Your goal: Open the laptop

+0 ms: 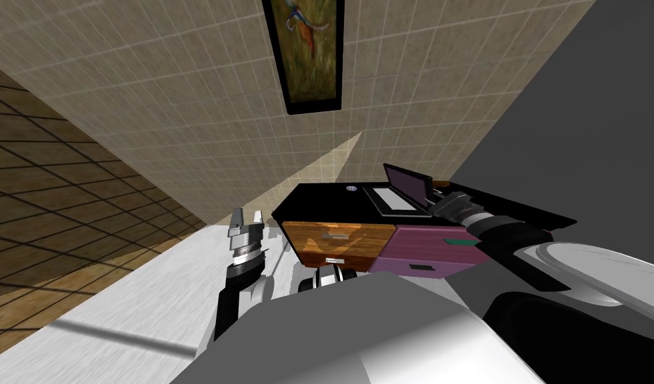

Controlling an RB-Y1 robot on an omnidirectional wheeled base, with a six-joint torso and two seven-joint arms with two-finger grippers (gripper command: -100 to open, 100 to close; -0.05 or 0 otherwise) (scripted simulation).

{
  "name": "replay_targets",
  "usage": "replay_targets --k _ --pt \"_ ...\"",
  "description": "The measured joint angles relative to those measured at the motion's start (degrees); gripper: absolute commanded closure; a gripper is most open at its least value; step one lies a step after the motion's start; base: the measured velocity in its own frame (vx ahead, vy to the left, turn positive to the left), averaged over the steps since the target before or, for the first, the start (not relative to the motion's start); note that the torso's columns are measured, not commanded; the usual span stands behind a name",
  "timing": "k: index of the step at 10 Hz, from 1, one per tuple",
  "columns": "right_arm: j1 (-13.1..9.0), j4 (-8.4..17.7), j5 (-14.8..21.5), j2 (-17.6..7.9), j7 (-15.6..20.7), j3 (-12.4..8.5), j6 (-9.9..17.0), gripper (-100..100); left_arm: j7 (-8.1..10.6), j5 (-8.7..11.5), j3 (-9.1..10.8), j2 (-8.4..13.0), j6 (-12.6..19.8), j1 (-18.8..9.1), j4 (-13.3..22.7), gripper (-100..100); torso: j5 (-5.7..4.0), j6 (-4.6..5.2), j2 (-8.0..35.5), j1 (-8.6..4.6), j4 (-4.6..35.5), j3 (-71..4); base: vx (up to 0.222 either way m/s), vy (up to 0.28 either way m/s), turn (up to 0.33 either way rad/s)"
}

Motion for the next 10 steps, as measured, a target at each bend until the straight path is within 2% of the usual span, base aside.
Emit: replay_targets --k 1,2,4,6,8,9,10 --pt "0.07 -0.05 0.12 0.00 0.22 0.08 0.08 100 0.00 0.00 0.00 0.00 0.00 0.00 0.00 0 -0.01 -0.01 0.01 -0.06 0.00 0.00 -0.120 0.022 0.092" --pt "-1.87 1.84 0.65 -0.93 1.03 1.65 0.18 100 0.00 0.00 -0.01 0.00 0.00 -0.02 0.00 0 -0.18 -0.07 0.22 -0.16 -0.03 0.15 -0.182 0.013 0.120" --pt "-6.06 5.34 1.57 -0.20 2.25 4.94 -0.72 100 0.00 0.00 0.00 0.00 0.00 -0.01 0.00 0 -0.27 0.23 0.13 -0.44 0.01 0.16 -0.070 0.005 -0.016" --pt "-9.29 8.26 1.37 -0.66 2.27 6.84 -0.25 100 0.00 0.00 0.01 0.01 0.00 0.00 0.00 0 -0.02 -0.06 -0.35 -0.10 -0.11 -0.24 -0.078 0.002 0.047" --pt "-12.31 11.29 2.11 -1.77 3.80 9.85 0.29 100 0.00 0.00 0.00 0.00 0.00 -0.02 0.00 0 -0.01 0.06 0.21 0.06 0.05 0.15 -0.123 0.000 0.052" --pt "-14.25 13.06 2.42 -1.64 4.16 11.66 0.13 -100 0.00 0.00 0.00 0.00 0.00 -0.01 0.00 0 -0.04 0.11 -0.01 -0.02 0.00 0.04 0.006 0.014 -0.109" --pt "-14.02 13.29 1.95 -2.42 3.85 11.14 -0.23 -100 0.00 0.00 0.00 0.00 0.00 0.00 0.00 0 -0.04 0.06 -0.25 -0.03 -0.09 -0.15 0.044 0.014 -0.122"
